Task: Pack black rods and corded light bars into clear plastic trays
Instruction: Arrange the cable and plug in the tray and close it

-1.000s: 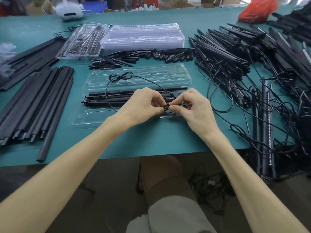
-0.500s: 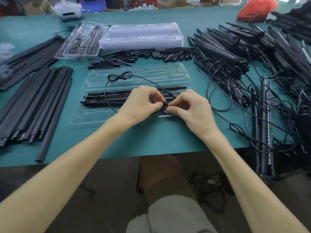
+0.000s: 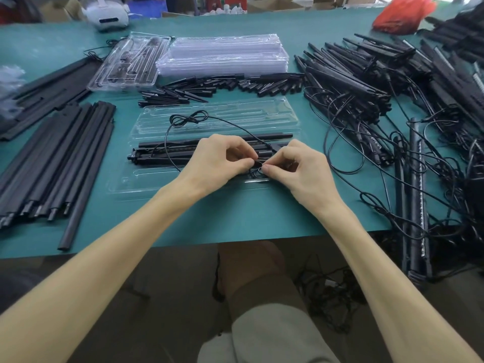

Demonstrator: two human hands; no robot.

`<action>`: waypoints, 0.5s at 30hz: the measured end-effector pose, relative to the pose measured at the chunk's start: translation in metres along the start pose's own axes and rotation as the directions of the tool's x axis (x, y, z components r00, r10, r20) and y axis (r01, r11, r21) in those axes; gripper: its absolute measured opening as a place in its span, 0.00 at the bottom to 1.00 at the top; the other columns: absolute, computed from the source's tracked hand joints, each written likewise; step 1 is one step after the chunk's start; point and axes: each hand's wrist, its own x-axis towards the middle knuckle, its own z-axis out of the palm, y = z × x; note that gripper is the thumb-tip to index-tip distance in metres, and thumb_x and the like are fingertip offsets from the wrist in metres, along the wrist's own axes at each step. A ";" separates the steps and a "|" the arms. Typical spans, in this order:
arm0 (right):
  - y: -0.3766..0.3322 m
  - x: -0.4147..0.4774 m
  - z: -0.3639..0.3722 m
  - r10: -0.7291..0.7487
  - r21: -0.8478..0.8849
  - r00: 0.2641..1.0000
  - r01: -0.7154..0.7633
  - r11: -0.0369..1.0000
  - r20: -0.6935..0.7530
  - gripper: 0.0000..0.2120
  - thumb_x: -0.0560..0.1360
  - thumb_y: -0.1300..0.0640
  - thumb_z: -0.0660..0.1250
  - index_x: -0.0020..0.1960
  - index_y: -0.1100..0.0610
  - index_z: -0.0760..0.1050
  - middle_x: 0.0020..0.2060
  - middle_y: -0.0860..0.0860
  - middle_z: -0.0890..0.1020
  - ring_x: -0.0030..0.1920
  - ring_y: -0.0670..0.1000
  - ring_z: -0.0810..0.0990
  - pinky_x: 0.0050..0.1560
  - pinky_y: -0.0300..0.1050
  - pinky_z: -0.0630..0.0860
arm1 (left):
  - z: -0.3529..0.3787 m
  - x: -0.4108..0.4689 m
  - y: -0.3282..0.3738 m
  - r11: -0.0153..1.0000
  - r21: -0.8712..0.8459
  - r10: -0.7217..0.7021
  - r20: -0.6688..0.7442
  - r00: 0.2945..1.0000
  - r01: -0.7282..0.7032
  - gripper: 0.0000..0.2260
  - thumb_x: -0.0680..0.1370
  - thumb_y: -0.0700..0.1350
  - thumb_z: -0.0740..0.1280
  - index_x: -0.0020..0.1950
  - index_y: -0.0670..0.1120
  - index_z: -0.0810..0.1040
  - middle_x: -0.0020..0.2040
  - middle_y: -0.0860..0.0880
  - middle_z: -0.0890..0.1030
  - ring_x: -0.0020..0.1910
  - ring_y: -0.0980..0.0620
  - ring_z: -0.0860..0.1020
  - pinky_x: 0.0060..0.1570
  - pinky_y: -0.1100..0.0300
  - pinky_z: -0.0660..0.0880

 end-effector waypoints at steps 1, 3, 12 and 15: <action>0.000 0.000 0.000 -0.002 0.004 1.000 0.002 1.000 -0.002 0.02 0.72 0.56 0.78 0.43 0.52 0.85 0.38 0.46 0.78 0.39 0.47 0.78 0.45 0.46 0.76 | -0.001 -0.001 0.000 1.000 -0.010 0.004 -0.004 1.000 -0.004 0.04 0.76 0.42 0.74 0.48 0.50 0.86 0.40 0.55 0.86 0.39 0.62 0.82 0.44 0.70 0.76; 0.001 0.001 0.000 -0.007 0.012 1.000 0.007 1.000 -0.005 0.04 0.71 0.57 0.78 0.45 0.50 0.85 0.39 0.46 0.79 0.39 0.45 0.78 0.44 0.41 0.75 | -0.001 -0.003 0.000 1.000 -0.025 0.006 -0.012 1.000 -0.007 0.05 0.75 0.41 0.74 0.48 0.50 0.86 0.40 0.56 0.86 0.40 0.62 0.83 0.46 0.68 0.77; -0.001 0.001 0.002 -0.044 -0.009 0.999 0.044 0.999 -0.021 0.08 0.70 0.58 0.78 0.49 0.50 0.85 0.39 0.47 0.82 0.39 0.42 0.78 0.42 0.28 0.68 | 0.005 -0.007 0.002 0.997 -0.076 0.006 -0.022 1.000 -0.007 0.06 0.75 0.43 0.75 0.51 0.48 0.86 0.42 0.55 0.86 0.42 0.61 0.84 0.46 0.65 0.79; -0.003 0.000 0.001 -0.035 -0.001 0.999 0.035 0.999 -0.029 0.08 0.70 0.56 0.79 0.47 0.51 0.85 0.37 0.47 0.82 0.40 0.39 0.77 0.42 0.26 0.66 | 0.008 -0.008 0.004 0.996 -0.091 0.012 -0.005 1.000 -0.013 0.09 0.73 0.47 0.78 0.50 0.48 0.85 0.41 0.55 0.86 0.41 0.61 0.84 0.45 0.68 0.77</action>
